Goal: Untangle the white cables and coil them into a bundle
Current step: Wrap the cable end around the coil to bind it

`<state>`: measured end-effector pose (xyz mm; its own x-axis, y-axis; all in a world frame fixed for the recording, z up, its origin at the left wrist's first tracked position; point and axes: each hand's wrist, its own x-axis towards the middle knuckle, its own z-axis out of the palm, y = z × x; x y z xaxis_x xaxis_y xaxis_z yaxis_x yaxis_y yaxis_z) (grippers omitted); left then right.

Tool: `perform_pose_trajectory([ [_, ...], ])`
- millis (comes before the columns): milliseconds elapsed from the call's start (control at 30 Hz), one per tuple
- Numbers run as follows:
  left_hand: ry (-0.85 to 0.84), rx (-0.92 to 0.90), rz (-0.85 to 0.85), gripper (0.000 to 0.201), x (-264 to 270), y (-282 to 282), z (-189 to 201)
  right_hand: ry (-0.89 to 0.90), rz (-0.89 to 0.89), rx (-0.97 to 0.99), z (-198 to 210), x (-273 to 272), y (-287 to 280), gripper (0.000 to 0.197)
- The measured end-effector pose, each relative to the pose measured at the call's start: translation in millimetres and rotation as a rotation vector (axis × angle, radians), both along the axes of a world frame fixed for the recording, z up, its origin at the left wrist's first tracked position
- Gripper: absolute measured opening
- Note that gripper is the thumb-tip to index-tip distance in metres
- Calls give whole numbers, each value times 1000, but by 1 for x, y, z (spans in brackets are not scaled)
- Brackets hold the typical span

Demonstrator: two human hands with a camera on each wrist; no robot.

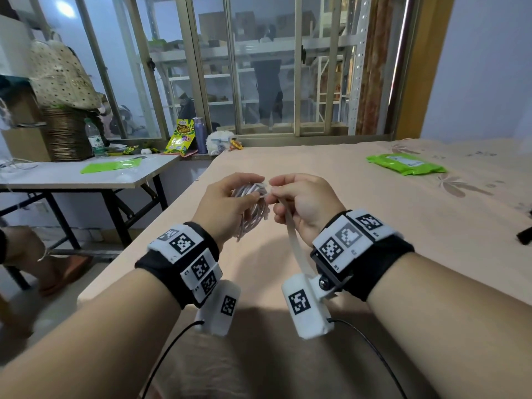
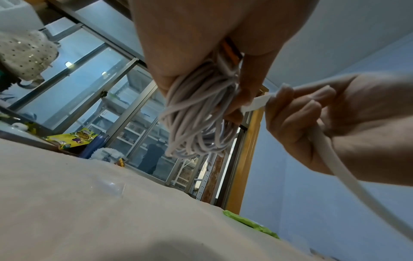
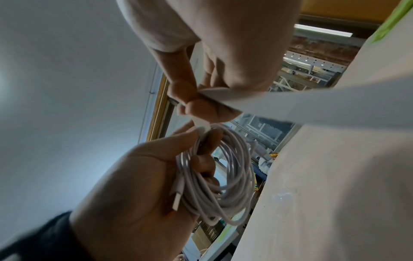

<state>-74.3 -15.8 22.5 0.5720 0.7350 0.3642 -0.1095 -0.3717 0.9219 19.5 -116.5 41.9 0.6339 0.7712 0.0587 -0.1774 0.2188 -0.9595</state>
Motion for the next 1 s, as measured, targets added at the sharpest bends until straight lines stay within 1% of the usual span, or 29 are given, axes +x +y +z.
perform_pose_trajectory([
  [200,78,115,-71,17,0,-6,0,89,-70,60,3,5,1,16],
  [300,110,174,-95,9,1,-10,4,110,-71,73,5,5,2,15],
  [467,153,263,-51,12,3,-10,6,92,-83,82,14,10,-1,15],
  [567,149,312,-33,14,4,-11,8,76,-76,71,17,14,0,15],
  [700,140,352,-2,13,5,-13,10,57,-71,84,19,15,-1,16],
  [900,71,282,-61,10,5,-19,11,-4,-60,103,21,18,0,21],
  [1000,39,185,-107,11,5,-22,15,-40,-47,114,20,19,1,22],
])
